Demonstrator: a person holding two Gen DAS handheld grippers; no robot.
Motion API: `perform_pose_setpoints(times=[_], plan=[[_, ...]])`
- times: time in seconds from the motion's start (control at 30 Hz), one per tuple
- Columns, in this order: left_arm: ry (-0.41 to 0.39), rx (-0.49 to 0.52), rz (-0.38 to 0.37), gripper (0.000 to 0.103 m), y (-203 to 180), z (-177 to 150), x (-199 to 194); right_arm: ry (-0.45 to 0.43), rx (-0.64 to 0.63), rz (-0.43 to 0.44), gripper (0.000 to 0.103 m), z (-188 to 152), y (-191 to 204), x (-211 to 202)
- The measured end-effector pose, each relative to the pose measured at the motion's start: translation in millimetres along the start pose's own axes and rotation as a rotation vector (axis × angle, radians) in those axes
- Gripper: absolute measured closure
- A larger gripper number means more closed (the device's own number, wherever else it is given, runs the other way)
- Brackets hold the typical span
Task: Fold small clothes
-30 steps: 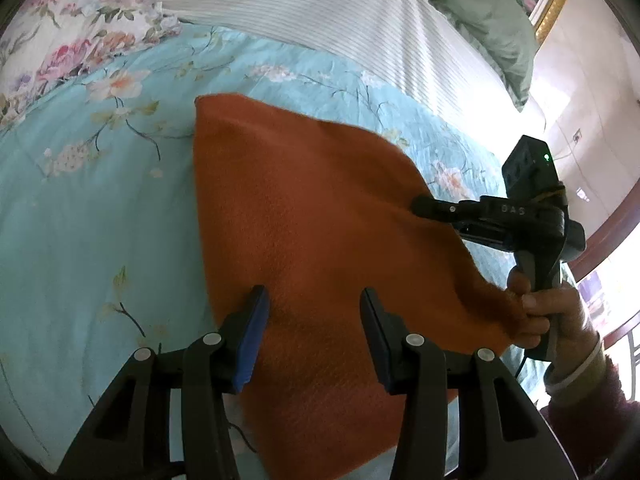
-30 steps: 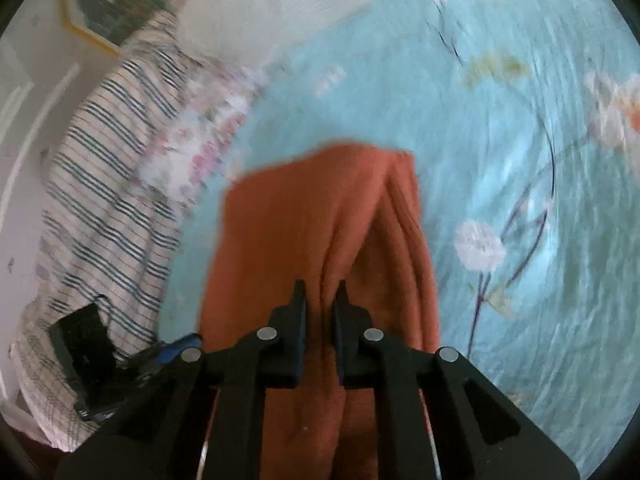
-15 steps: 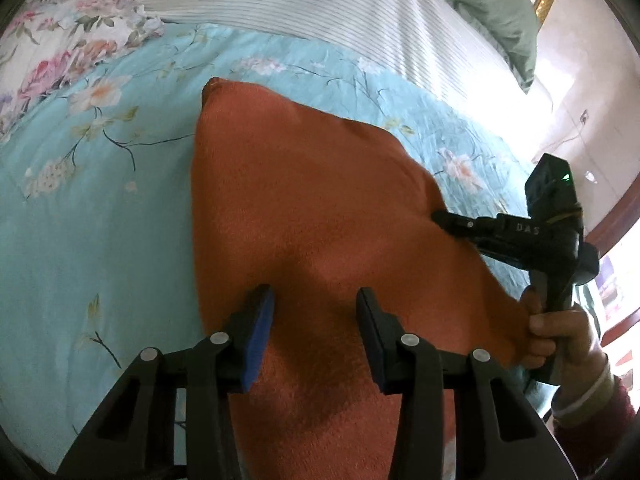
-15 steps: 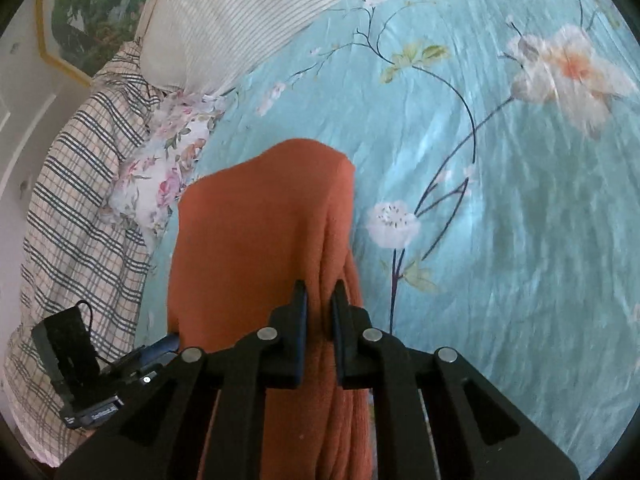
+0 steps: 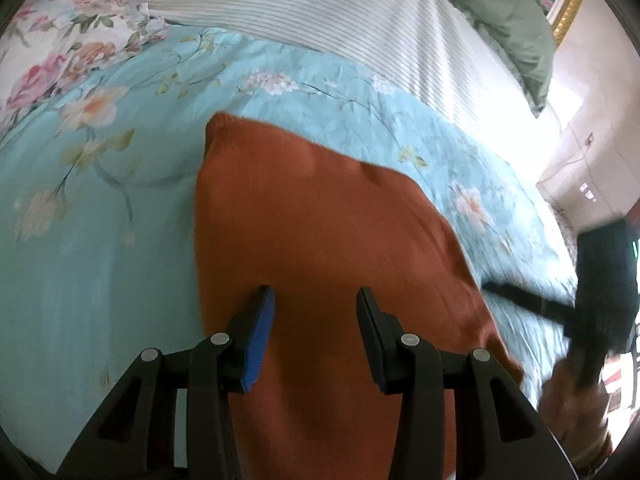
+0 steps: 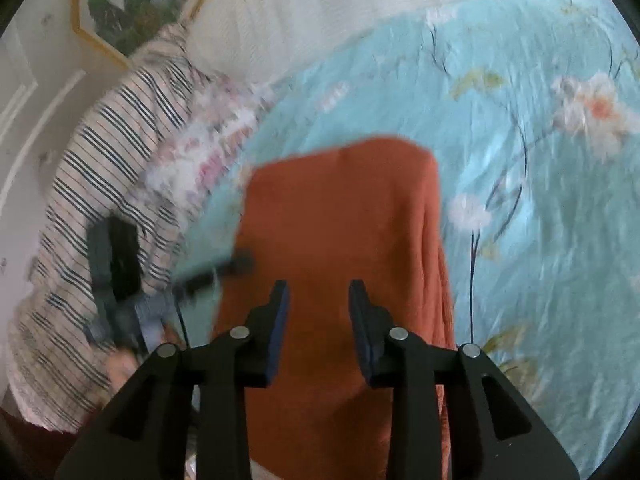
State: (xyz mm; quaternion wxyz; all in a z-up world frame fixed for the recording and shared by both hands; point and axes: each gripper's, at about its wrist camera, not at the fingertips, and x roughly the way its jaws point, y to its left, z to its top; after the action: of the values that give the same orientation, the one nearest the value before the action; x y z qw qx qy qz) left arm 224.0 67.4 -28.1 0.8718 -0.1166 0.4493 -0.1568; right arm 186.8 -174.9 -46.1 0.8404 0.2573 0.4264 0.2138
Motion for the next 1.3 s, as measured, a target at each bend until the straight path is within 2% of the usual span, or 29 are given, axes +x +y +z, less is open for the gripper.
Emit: perform_pose_setpoints(times=[0.1, 0.23, 0.3, 0.47, 0.57, 0.73, 0.87, 0.9, 1.0, 1.2, 1.3], plan=[[0.03, -0.018, 0.015, 0.063, 13.6, 36.3, 27.3, -0.011, 0.036, 0.04, 0.071, -2.9, -8.7, 3.6], [0.068, -0.046, 0.072, 0.072, 39.5, 80.7, 62.3, -0.006, 0.016, 0.036, 0.071, -1.7, -8.2, 3.4], [0.067, -0.064, 0.094, 0.083, 51.6, 96.3, 73.5, -0.006, 0.01, 0.031, 0.071, -2.7, -8.6, -0.3], [0.021, -0.104, 0.109, 0.085, 63.8, 106.0, 61.7, -0.027, 0.001, 0.022, 0.071, -0.7, -4.6, -9.3], [-0.016, -0.097, 0.102, 0.083, 59.5, 90.6, 34.0, -0.043, -0.005, 0.022, 0.07, -0.2, -2.2, -16.8], [-0.051, -0.067, 0.005, 0.082, 40.6, 38.6, -16.9, -0.032, -0.013, 0.019, 0.07, -4.0, 3.1, -17.9], [-0.029, -0.011, -0.08, 0.081, 18.2, -6.7, -39.3, 0.002, -0.045, -0.137, 0.07, -6.3, -5.9, -2.2], [-0.009, 0.006, -0.09, 0.081, 12.5, -21.3, -41.9, -0.002, -0.043, -0.146, 0.071, -6.4, -10.6, 0.0], [0.032, 0.01, -0.087, 0.082, 7.0, -49.6, -45.9, -0.015, -0.006, -0.136, 0.073, -6.0, -18.1, -2.5], [0.03, -0.004, -0.073, 0.082, 4.5, -81.3, -63.5, -0.037, -0.103, -0.137, 0.07, -23.8, 17.6, -37.9], [0.023, 0.04, -0.055, 0.082, -3.7, -91.0, -71.6, -0.011, -0.166, -0.164, 0.06, -44.1, 29.4, -44.5]])
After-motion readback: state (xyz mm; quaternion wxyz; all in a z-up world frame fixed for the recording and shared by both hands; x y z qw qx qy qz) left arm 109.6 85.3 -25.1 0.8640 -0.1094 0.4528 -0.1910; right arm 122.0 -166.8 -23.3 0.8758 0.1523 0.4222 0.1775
